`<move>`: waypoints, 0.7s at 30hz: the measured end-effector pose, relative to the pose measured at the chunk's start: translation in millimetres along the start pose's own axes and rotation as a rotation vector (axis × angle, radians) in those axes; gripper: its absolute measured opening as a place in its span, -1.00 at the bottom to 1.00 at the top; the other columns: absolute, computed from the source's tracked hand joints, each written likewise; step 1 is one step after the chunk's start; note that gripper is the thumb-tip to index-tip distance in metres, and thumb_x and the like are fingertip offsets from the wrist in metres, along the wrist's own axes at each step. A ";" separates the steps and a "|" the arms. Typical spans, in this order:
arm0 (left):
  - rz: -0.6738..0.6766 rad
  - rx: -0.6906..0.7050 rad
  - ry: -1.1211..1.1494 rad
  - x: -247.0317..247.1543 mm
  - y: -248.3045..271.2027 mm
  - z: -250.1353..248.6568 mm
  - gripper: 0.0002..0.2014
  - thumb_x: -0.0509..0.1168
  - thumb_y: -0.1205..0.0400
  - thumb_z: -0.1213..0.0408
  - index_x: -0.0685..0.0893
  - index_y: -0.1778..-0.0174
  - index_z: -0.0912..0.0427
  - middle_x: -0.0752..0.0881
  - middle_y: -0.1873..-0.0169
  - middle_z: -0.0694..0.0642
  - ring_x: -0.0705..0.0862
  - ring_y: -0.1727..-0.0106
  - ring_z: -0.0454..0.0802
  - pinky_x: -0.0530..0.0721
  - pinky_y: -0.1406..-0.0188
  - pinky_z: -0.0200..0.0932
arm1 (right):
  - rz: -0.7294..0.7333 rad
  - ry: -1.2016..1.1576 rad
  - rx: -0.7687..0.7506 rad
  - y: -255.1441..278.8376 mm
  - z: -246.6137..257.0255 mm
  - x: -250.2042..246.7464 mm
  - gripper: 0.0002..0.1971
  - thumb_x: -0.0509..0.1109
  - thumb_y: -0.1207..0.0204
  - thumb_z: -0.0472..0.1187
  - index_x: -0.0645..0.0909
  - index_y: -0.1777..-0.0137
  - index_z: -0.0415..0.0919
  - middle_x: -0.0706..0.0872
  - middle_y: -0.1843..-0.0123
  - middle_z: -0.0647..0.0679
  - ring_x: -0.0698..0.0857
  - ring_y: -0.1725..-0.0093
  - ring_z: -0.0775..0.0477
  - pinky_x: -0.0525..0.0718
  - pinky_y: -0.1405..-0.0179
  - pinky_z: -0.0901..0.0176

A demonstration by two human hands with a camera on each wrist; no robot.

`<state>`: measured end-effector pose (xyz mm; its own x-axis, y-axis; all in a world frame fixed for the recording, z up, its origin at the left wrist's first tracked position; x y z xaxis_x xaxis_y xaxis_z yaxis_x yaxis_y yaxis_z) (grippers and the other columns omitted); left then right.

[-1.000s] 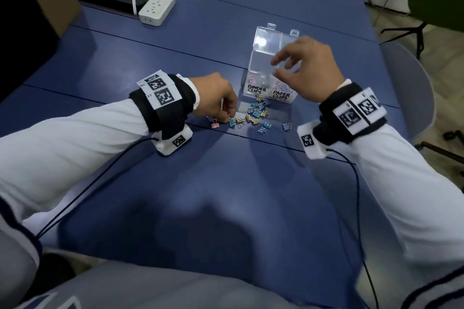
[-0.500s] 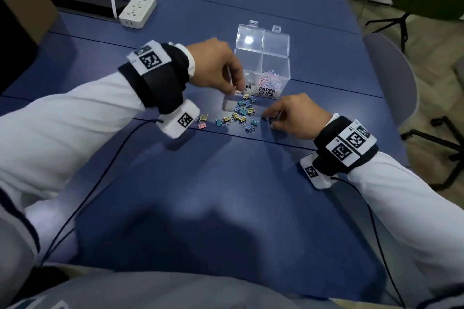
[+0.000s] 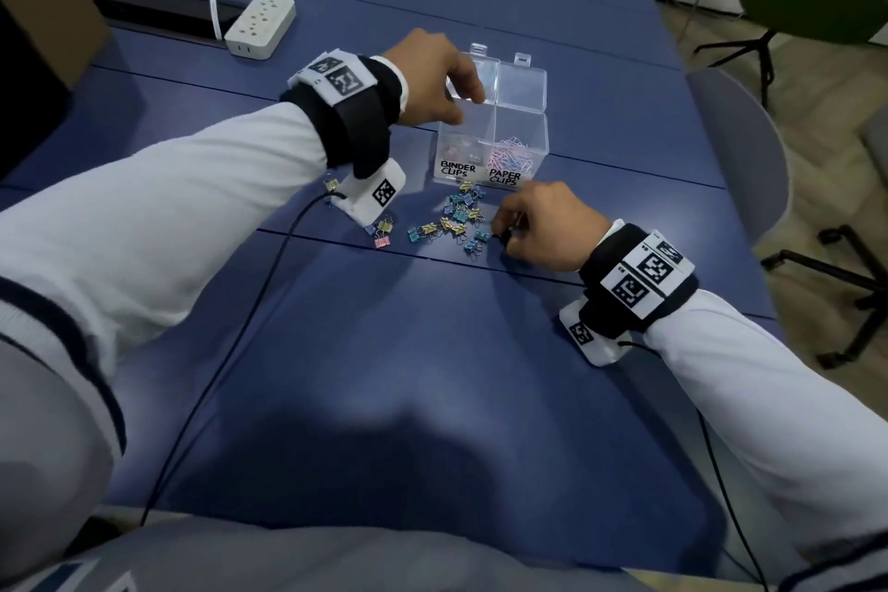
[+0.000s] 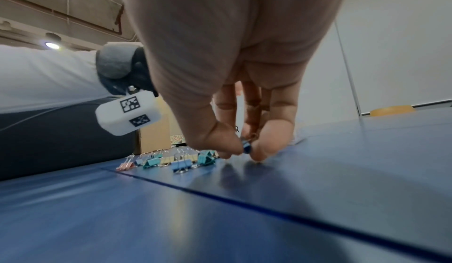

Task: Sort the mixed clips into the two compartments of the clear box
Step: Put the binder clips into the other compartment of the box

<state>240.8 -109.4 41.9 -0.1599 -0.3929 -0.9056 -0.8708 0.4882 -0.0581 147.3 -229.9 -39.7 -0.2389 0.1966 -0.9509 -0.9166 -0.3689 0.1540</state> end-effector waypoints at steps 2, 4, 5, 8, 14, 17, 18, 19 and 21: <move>-0.042 0.067 0.001 -2.7 15.8 -5.6 -0.83 0.42 -0.52 0.26 0.77 -0.01 0.01 0.71 0.08 -0.03 0.72 0.16 -0.07 0.64 -0.06 -0.17 | -0.027 -0.011 -0.013 -0.3 -0.4 -2.8 -0.82 0.40 -0.36 -0.28 0.77 0.08 -0.11 0.64 0.10 -0.07 0.59 0.21 -0.03 0.63 0.11 0.14; -0.020 0.135 -0.015 5.0 35.4 -11.4 -0.90 0.42 -0.51 0.20 0.77 0.08 0.02 0.69 0.15 -0.03 0.66 0.29 -0.14 0.68 0.01 -0.11 | -0.076 -0.016 -0.028 -1.0 -0.1 -8.0 -0.81 0.37 -0.38 -0.26 0.79 0.11 -0.09 0.69 0.13 -0.06 0.58 0.24 0.00 0.63 0.07 0.15; 0.032 0.148 -0.041 14.5 44.6 -11.6 -0.90 0.43 -0.50 0.15 0.77 0.10 0.02 0.70 0.18 -0.05 0.63 0.31 -0.17 0.69 0.04 -0.10 | -0.093 -0.018 -0.029 -1.4 0.0 -9.9 -0.81 0.37 -0.39 -0.26 0.81 0.11 -0.10 0.72 0.13 -0.05 0.57 0.25 0.03 0.60 0.08 0.19; 0.259 0.115 -0.148 51.4 66.0 -1.8 -0.78 0.45 -0.46 -0.03 0.72 0.07 -0.01 0.75 0.17 -0.08 0.65 0.25 -0.14 0.71 0.05 -0.08 | -0.098 -0.044 -0.012 -1.9 2.3 -11.5 -0.80 0.39 -0.40 -0.28 0.83 0.09 -0.10 0.78 0.13 -0.02 0.60 0.27 0.07 0.51 0.09 0.33; 0.379 0.053 -0.182 79.8 74.4 7.2 -0.59 0.57 -0.37 0.00 0.68 -0.05 0.06 0.76 0.17 -0.04 0.70 0.19 -0.04 0.72 0.04 -0.07 | -0.081 -0.014 -0.052 -0.6 16.7 -7.1 -0.76 0.49 -0.37 -0.08 0.80 -0.02 -0.08 0.73 0.08 -0.07 0.63 0.21 0.01 0.55 0.09 0.26; 0.387 0.037 -0.174 83.9 73.6 6.9 -0.64 0.58 -0.37 0.07 0.70 -0.02 0.09 0.74 0.24 -0.05 0.69 0.20 -0.02 0.72 0.03 -0.06 | -0.050 0.006 -0.079 -2.9 20.6 -1.7 -0.70 0.53 -0.38 -0.03 0.77 -0.11 -0.06 0.71 0.04 -0.06 0.57 0.17 0.04 0.48 0.06 0.28; 0.383 0.034 -0.184 84.5 73.0 6.8 -0.67 0.57 -0.39 0.09 0.71 -0.01 0.09 0.71 0.28 -0.08 0.69 0.19 -0.02 0.73 0.02 -0.05 | -0.040 0.012 -0.094 -3.4 22.4 -0.6 -0.70 0.53 -0.39 -0.04 0.77 -0.13 -0.05 0.69 0.06 -0.03 0.55 0.16 0.07 0.44 0.05 0.30; 0.375 0.036 -0.193 84.8 72.5 6.1 -0.70 0.56 -0.41 0.11 0.72 0.00 0.09 0.67 0.33 -0.11 0.69 0.18 -0.01 0.73 0.01 -0.04 | -0.032 0.015 -0.107 -3.5 24.5 0.1 -0.71 0.53 -0.41 -0.06 0.77 -0.13 -0.05 0.67 0.09 0.00 0.53 0.16 0.08 0.39 0.05 0.32; 0.352 0.052 -0.198 84.5 72.0 4.4 -0.76 0.52 -0.44 0.13 0.74 0.02 0.07 0.61 0.40 -0.17 0.69 0.18 -0.01 0.73 0.01 -0.03 | -0.024 0.017 -0.126 -3.4 28.1 -0.2 -0.75 0.51 -0.44 -0.09 0.78 -0.12 -0.05 0.60 0.18 0.07 0.52 0.16 0.10 0.33 0.07 0.40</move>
<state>166.6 -104.1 -40.7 -0.3465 -0.0394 -0.9372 -0.7534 0.6070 0.2530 141.5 -203.2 -32.5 -0.2112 0.1920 -0.9584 -0.8742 -0.4757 0.0973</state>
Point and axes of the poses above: each hand's wrist, its own y-axis away from the middle knuckle, its own x-axis out of the palm, z = x × y, the point moved 9 cm from there along -y, towards the middle knuckle
